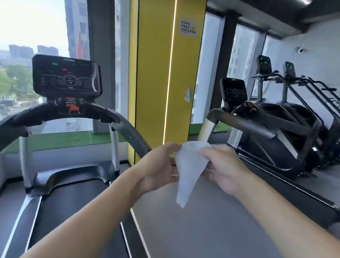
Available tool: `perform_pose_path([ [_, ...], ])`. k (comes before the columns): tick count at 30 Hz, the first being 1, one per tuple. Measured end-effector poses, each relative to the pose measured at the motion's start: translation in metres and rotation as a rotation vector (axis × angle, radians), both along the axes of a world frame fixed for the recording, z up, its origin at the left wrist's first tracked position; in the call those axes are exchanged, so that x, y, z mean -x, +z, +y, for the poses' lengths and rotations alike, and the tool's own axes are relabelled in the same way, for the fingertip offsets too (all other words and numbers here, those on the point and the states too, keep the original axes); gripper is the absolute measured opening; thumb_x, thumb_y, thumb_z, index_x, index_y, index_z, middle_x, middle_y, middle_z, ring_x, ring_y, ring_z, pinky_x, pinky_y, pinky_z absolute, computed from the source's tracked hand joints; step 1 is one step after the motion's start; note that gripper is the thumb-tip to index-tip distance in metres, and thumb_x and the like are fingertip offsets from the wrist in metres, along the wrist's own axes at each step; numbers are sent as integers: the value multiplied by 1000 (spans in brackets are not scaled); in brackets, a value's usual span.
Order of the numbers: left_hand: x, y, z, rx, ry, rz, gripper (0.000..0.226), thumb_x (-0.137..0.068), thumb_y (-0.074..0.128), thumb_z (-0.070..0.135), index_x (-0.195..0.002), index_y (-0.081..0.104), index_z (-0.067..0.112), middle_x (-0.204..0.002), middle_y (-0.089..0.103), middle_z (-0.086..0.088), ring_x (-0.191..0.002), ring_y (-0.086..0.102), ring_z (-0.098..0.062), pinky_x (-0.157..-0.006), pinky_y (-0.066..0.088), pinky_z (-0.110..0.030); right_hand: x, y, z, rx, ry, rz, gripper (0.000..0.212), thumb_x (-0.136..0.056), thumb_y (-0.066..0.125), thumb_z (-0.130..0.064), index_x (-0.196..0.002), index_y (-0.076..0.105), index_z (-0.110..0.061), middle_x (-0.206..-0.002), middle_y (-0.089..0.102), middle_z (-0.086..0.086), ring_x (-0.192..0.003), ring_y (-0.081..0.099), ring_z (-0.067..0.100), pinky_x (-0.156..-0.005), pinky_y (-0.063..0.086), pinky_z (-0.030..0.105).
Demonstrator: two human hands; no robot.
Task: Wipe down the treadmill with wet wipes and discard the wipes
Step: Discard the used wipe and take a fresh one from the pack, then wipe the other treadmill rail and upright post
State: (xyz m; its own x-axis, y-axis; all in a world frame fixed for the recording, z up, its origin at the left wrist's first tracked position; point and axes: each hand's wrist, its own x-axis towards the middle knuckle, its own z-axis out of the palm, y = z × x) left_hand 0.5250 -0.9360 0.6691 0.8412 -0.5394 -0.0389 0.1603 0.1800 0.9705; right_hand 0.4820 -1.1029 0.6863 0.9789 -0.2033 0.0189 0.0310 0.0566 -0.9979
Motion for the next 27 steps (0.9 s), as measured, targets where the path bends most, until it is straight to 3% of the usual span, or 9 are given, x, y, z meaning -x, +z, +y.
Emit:
perform_pose_path([
  [4,-74,-13,-61,206,-84,115,40,-101,46,26,-130,59,1,-125,63,-18,-111,59,-32,-94,48,-41,-74,-1,-65,-64,-23,-21,18,-91,53,4,-102,66,11,-94,64,28,-82,61,30,-63,53,32],
  [9,-191,-13,-123,267,27,96,21,-100,51,18,-89,66,9,-84,57,-8,-71,58,-19,-71,49,-31,-193,8,-134,-86,-42,-35,31,-94,47,7,-124,53,1,-99,53,11,-85,57,28,-61,48,32],
  [11,-238,-7,-147,230,112,63,16,-97,58,13,-107,65,3,-98,66,-14,-80,66,-23,-71,55,-37,-238,10,-162,-84,-96,-47,44,-95,46,8,-132,42,-15,-133,46,27,-88,51,26,-64,44,33],
  [12,-260,-4,-159,199,147,38,23,-96,60,10,-117,62,-1,-105,66,-18,-86,67,-24,-73,57,-37,-260,11,-176,-73,-108,-55,42,-96,47,7,-126,41,-22,-111,56,20,-87,50,26,-64,43,34],
  [16,-337,8,-212,61,211,-73,32,-93,62,-1,-124,56,-3,-112,67,-23,-88,71,-27,-73,58,-37,-349,7,-230,4,-57,-44,22,-92,48,14,-92,57,-6,-85,53,13,-69,52,25,-55,41,29],
  [18,-376,10,-234,-5,248,-128,36,-90,64,-4,-125,56,-4,-113,66,-21,-92,70,-27,-78,58,-36,-397,4,-256,48,-6,-26,18,-92,50,13,-88,60,-1,-85,56,16,-70,54,26,-53,41,27],
  [21,-438,8,-264,-120,321,-198,42,-87,69,-3,-127,56,-1,-118,64,-19,-98,68,-27,-80,56,-33,-475,-7,-291,108,241,-24,6,-93,58,4,-97,62,6,-97,57,19,-87,57,28,-69,43,34],
  [24,-500,6,-287,-298,384,-290,49,-85,74,4,-130,57,4,-118,64,-13,-101,68,-26,-83,57,-35,-549,-18,-313,274,494,-25,32,-85,75,-2,-109,61,13,-95,61,10,-89,64,22,-76,49,29],
  [27,-561,12,-303,-506,406,-352,57,-80,80,10,-132,57,8,-113,67,-7,-99,68,-18,-83,56,-29,-620,-14,-331,438,635,-7,58,-77,83,-10,-123,54,10,-116,58,6,-106,61,21,-81,50,24],
])
